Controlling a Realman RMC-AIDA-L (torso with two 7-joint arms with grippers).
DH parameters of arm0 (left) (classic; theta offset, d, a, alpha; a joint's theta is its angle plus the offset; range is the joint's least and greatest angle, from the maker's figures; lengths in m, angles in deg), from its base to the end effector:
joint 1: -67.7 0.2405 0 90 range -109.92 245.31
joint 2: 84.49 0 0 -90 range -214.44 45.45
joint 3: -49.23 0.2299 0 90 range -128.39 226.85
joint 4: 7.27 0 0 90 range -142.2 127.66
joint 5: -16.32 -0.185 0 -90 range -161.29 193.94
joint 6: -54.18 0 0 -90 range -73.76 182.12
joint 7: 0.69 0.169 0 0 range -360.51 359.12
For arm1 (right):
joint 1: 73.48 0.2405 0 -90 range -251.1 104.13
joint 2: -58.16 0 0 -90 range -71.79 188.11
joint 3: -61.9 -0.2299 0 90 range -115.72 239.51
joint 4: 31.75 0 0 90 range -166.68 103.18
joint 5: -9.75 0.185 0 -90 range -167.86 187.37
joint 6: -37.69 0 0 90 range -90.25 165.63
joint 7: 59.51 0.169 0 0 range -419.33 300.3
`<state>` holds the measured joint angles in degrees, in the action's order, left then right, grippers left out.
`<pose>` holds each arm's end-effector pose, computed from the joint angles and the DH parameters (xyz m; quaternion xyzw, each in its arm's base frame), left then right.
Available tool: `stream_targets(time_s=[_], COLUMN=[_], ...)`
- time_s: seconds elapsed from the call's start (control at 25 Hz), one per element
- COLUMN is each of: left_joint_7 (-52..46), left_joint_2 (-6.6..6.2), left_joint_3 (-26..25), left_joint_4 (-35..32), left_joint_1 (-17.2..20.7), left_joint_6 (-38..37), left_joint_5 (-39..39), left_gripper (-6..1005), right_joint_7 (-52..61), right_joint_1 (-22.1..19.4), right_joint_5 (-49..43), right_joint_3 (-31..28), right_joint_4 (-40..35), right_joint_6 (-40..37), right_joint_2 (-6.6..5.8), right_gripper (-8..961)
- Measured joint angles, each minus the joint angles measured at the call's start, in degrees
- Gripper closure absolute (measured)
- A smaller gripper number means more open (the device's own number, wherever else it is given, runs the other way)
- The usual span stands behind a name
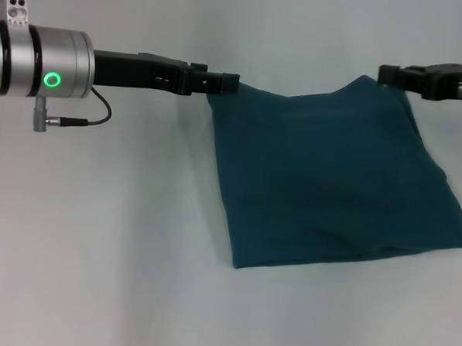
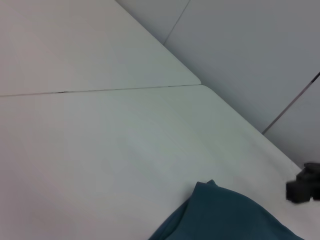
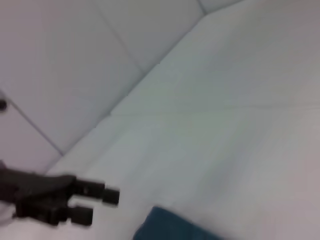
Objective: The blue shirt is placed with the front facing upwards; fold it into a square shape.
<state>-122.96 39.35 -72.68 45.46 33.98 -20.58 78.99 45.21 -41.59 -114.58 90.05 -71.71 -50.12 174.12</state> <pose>-0.1654 0.3425 -0.0400 -0.8928 -0.4007 -0.1737 0.1105 0.2487 0.3273 0.0293 -0.8601 0.4270 0.2306 0.1572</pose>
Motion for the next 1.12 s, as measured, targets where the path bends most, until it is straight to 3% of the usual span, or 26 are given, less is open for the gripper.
stream_targets(time_s=[0.28, 0.56, 0.88, 1.12], left_joint_7=[0.08, 0.14, 0.31, 0.76], left_joint_2=[-0.01, -0.09, -0.10, -0.07], left_joint_3=[0.00, 0.01, 0.01, 0.01], left_joint_4=[-0.03, -0.28, -0.35, -0.36], left_joint_1=[-0.18, -0.36, -0.35, -0.29], left_joint_6=[-0.01, 0.19, 0.46, 0.87], left_joint_5=[0.00, 0.00, 0.00, 0.00], left_gripper=[265, 265, 266, 264], right_joint_7=[1.69, 3.37, 3.42, 1.41], right_joint_1=[1.83, 2.25, 2.52, 1.07], right_joint_5=[-4.46, -7.27, -9.71, -4.15], right_joint_3=[8.46, 13.86, 15.26, 14.81], right_joint_4=[1.62, 4.42, 5.61, 1.92], right_joint_6=[7.02, 9.83, 10.15, 9.07], right_joint_2=[1.74, 1.93, 2.06, 2.15], right_gripper=[931, 931, 932, 932])
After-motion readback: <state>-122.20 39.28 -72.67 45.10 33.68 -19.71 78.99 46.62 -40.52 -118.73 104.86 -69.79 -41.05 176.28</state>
